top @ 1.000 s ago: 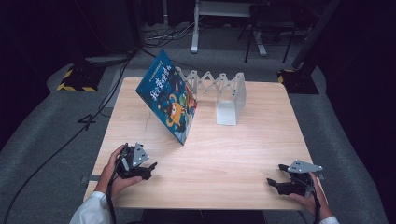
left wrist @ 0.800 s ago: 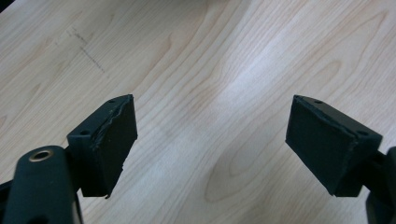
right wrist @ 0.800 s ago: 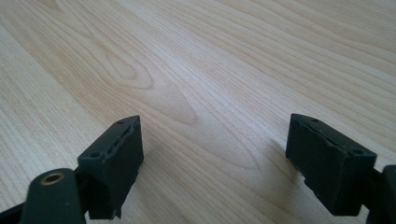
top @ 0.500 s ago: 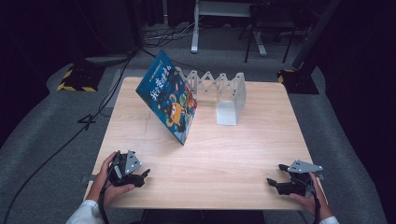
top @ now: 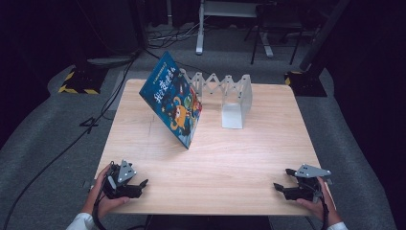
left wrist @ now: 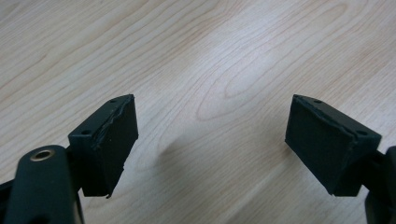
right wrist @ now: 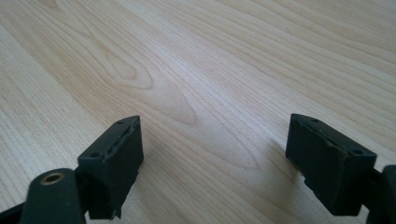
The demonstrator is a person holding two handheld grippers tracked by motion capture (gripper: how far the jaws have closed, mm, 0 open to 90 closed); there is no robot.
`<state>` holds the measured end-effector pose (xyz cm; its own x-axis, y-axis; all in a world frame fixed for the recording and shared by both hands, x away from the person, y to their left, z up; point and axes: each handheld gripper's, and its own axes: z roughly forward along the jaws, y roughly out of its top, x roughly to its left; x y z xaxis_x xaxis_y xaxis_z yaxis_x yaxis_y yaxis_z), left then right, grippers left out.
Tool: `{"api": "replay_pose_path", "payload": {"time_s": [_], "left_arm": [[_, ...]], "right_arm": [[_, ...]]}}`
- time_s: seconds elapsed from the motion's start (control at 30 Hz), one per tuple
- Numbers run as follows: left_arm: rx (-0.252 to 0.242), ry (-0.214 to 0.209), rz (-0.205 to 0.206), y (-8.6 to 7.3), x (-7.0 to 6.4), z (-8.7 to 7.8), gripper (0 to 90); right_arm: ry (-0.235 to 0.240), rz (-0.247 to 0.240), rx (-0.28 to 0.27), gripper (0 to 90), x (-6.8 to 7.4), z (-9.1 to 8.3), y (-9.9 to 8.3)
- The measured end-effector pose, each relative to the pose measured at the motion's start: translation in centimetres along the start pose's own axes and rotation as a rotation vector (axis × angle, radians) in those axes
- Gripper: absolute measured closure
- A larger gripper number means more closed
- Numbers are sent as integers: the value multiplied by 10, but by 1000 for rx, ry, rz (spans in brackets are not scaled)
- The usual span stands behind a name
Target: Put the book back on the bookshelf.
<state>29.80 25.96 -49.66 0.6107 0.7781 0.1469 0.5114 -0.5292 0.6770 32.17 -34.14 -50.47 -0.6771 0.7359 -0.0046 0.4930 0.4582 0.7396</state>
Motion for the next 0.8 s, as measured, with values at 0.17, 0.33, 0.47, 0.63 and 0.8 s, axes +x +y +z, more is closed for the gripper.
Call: {"api": "replay_pose_path", "payload": {"time_s": [0.17,0.33,0.47,0.63,0.8], "left_arm": [[-7,-35,-68,-7,6,2,174],[-10,-80,-147,-12,14,3,170],[-10,-80,-151,-14,13,2,169],[-6,-78,-147,-14,14,2,169],[-7,-77,-148,-14,14,2,168]], "right_arm": [[0,1,0,194,0,0,0],[0,1,-2,195,0,0,0],[0,0,0,195,0,0,0],[-1,0,1,195,0,0,0],[0,0,0,194,0,0,0]]}}
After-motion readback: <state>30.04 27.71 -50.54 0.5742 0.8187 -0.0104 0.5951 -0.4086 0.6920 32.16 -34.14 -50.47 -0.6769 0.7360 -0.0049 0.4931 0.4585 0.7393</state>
